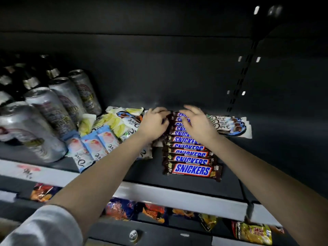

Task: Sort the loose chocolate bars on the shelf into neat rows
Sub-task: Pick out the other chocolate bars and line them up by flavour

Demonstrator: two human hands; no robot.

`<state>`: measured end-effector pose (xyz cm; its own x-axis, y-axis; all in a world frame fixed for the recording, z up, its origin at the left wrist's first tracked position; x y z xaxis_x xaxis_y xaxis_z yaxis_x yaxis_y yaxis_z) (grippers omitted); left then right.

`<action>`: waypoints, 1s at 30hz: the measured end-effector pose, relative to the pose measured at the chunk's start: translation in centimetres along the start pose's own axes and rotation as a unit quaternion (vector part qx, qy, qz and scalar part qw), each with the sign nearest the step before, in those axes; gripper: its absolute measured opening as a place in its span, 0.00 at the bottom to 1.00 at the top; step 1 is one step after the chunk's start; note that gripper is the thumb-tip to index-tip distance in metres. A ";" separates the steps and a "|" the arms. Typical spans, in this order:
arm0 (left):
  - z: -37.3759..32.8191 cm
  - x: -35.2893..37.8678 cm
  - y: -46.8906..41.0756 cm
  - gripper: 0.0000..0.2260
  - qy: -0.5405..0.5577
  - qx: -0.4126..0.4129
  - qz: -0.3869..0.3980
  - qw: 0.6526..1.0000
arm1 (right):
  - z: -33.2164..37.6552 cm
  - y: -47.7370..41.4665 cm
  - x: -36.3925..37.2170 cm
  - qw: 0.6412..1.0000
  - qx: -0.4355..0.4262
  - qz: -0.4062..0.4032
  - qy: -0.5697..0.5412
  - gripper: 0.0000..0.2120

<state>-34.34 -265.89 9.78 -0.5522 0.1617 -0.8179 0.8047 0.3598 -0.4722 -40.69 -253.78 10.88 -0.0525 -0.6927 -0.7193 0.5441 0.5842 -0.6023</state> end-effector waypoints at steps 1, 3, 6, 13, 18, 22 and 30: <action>1.0 -0.6 0.3 0.17 -0.008 -0.014 -0.002 1.000 | 0.8 -0.3 0.7 1.000 -0.007 0.009 -0.008 0.16; 3.1 -1.8 1.1 0.17 -0.013 -0.038 -0.010 0.999 | 2.3 -0.9 1.9 0.999 -0.021 0.021 -0.022 0.15; 5.8 -3.4 2.3 0.19 -0.024 -0.065 -0.012 0.997 | 4.5 -1.7 3.4 0.998 -0.042 0.038 -0.031 0.15; 10.6 -5.8 5.1 0.16 -0.034 -0.125 -0.023 0.991 | 8.8 -2.8 6.4 0.992 -0.084 0.089 -0.044 0.16; 12.9 -6.4 6.5 0.14 -0.053 -0.144 -0.024 0.988 | 10.5 -3.2 8.7 0.986 -0.085 0.142 -0.020 0.19; 13.8 -5.8 7.6 0.16 -0.056 -0.153 0.001 0.987 | 10.8 -3.1 10.9 0.976 -0.077 0.201 0.032 0.23; 13.4 -5.7 8.4 0.16 -0.072 -0.128 -0.049 0.988 | 11.1 -2.7 12.0 0.977 -0.059 0.204 0.026 0.25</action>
<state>-21.51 -276.12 6.12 -0.5731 -0.0120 -0.8194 0.6573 0.5905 -0.4683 -33.49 -268.40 7.76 0.1051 -0.3709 -0.9227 0.4282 0.8543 -0.2946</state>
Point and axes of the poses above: each hand's wrist, its own y-axis away from the middle knuckle, its own x-axis out of the palm, z = x × y, the point moved 8 cm from there along -y, towards the middle knuckle, and after that the axes turned 11 degrees about -z, right-handed, at the moved point
